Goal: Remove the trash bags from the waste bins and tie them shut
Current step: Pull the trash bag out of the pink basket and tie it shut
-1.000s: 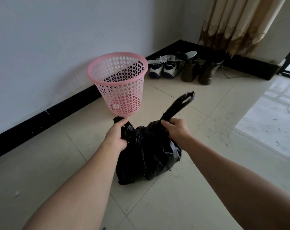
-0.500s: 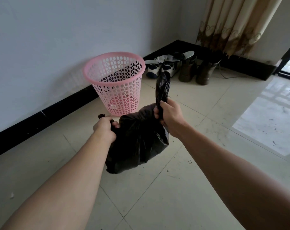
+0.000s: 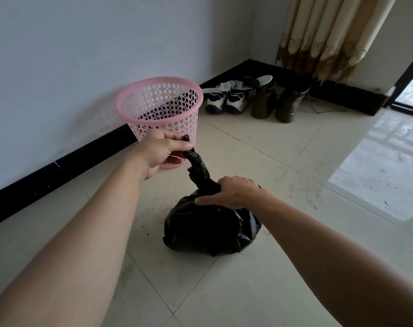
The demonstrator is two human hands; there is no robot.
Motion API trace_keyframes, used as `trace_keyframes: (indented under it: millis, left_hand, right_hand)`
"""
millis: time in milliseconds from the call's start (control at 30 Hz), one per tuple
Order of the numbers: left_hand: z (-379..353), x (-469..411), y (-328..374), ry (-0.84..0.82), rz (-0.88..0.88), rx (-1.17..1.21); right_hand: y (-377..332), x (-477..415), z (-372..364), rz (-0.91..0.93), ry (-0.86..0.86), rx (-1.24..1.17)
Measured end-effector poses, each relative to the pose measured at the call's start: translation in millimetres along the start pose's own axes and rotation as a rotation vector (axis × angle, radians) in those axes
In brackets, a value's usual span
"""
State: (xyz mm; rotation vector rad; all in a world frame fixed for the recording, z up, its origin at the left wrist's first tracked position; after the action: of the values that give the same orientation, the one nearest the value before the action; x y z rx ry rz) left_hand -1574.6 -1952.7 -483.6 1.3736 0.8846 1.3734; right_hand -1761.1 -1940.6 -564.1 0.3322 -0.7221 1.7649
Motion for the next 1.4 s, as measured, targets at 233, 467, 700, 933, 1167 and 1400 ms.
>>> trace_keyframes:
  millis: [233, 467, 700, 933, 1167, 1400]
  left_hand:
    - [3.2, 4.9, -4.1, -0.137, 0.008, 0.172]
    - [24.7, 8.9, -76.6, 0.128, 0.331, -0.012]
    - [-2.3, 8.3, -82.5, 0.051, 0.254, 0.209]
    - [-0.5, 6.5, -90.4, 0.171, 0.174, 0.558]
    - [-38.3, 18.0, -93.4, -0.244, 0.287, 0.040]
    - [-31.5, 12.7, -94.8, -0.191, 0.270, -0.118]
  right_hand:
    - [-12.3, 8.5, -10.9, 0.025, 0.226, 0.164]
    - [-2.8, 6.2, -11.4, 0.105, 0.017, -0.376]
    - [-4.6, -5.8, -23.0, 0.170, -0.050, -0.628]
    - [10.7, -4.0, -4.0, 0.036, -0.024, -0.940]
    - [24.0, 0.6, -14.7, 0.096, -0.338, -1.403]
    - [22.5, 9.0, 2.2, 0.246, -0.480, -1.469]
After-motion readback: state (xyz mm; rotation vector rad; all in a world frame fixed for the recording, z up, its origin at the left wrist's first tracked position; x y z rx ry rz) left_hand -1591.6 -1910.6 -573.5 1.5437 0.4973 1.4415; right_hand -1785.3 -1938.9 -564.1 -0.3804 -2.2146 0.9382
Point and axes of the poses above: each hand's wrist, its own x-axis away from the middle knuckle, its own z-axis out of the back of the hand, y = z × x, the point moved 4 cm from there along -x, towards the middle knuckle, and after that the axes turned 9 degrees about -y, right-handed, at the moved point
